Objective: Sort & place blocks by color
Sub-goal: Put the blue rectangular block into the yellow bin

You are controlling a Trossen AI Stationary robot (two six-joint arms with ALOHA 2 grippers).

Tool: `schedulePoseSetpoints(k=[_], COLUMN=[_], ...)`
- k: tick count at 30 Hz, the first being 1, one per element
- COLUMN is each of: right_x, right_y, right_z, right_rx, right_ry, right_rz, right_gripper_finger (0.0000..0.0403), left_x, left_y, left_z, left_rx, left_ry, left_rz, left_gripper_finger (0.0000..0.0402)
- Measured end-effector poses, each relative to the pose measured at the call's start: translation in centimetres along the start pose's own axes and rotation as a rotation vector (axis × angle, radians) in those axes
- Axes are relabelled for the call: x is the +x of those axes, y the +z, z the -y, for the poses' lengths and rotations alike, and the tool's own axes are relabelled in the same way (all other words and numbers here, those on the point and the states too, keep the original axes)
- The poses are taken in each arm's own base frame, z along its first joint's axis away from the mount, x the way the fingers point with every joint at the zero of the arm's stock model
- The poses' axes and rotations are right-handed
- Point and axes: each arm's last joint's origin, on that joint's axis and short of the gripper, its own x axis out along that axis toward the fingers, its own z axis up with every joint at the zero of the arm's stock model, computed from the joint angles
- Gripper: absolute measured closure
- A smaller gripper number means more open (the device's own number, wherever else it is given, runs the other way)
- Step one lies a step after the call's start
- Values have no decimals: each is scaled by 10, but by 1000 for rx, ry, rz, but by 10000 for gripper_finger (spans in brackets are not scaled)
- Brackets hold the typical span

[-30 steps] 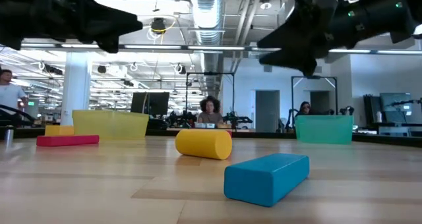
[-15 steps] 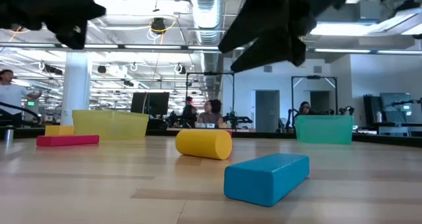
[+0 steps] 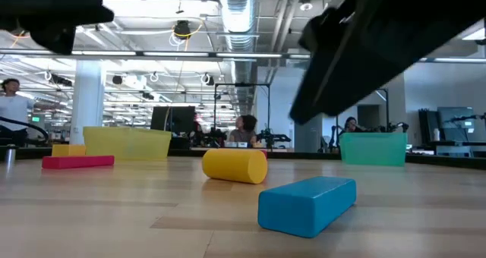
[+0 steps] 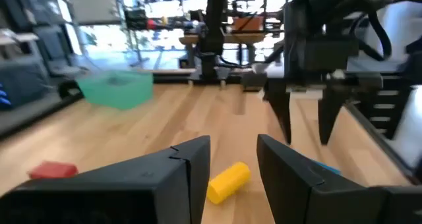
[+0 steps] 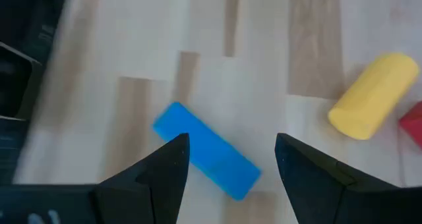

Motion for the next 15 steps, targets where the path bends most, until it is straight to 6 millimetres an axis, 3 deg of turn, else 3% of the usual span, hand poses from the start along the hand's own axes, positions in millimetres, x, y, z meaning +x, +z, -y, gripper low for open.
schedulePoseSetpoints(k=[8, 15], right_x=[11, 15], right_y=[2, 2], right_z=[10, 11], right_rx=[-63, -107], right_ry=[135, 127], right_rz=[-64, -56], right_gripper_finger=[154, 154], left_x=[14, 15], left_y=[17, 16], left_z=[25, 27], left_rx=[50, 74], left_ry=[62, 71], left_rz=[23, 6], left_gripper_finger=[286, 286])
